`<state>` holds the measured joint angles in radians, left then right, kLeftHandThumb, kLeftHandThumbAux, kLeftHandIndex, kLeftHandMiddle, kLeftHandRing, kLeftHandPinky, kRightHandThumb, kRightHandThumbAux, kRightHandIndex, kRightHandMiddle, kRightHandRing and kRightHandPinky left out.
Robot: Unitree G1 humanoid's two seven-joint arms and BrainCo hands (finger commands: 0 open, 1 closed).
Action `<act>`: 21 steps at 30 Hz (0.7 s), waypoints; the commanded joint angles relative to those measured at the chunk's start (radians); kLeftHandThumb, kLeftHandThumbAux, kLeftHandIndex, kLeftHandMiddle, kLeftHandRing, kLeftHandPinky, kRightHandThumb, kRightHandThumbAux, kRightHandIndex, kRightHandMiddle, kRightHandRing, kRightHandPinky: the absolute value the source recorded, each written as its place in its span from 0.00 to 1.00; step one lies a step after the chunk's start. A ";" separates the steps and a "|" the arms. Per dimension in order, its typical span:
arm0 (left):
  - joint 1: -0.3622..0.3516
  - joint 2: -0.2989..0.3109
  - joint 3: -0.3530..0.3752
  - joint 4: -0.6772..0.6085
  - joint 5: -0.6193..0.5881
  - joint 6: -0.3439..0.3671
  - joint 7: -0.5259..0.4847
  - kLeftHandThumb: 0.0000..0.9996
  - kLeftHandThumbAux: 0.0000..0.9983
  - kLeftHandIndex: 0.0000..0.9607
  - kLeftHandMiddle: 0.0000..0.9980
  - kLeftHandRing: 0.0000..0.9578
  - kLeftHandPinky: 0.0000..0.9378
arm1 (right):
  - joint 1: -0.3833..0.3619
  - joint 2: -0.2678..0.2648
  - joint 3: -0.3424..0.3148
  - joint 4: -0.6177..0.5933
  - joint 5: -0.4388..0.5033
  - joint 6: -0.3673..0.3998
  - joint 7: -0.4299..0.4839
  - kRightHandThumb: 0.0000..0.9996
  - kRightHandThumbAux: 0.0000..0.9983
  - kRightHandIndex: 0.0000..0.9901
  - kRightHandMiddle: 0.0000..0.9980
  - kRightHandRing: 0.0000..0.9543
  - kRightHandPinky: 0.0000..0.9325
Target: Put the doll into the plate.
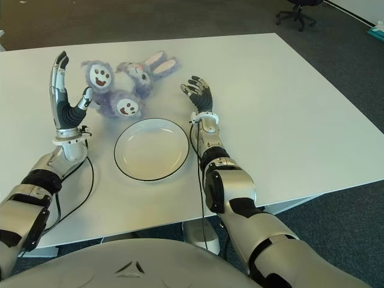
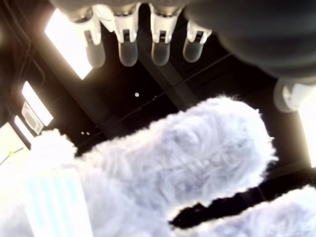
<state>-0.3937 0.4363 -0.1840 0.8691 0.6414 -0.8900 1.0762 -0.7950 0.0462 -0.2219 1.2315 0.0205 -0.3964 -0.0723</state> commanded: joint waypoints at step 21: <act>0.002 -0.095 -0.048 0.089 -0.005 -0.028 -0.091 0.35 0.22 0.00 0.06 0.06 0.06 | 0.120 0.026 -0.006 0.090 0.008 0.108 -0.003 0.31 0.79 0.20 0.24 0.27 0.29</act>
<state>-0.4495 0.3883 -0.2100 0.9108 0.6332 -0.9226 1.0064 -0.7957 0.0489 -0.2208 1.2313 0.0201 -0.3967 -0.0696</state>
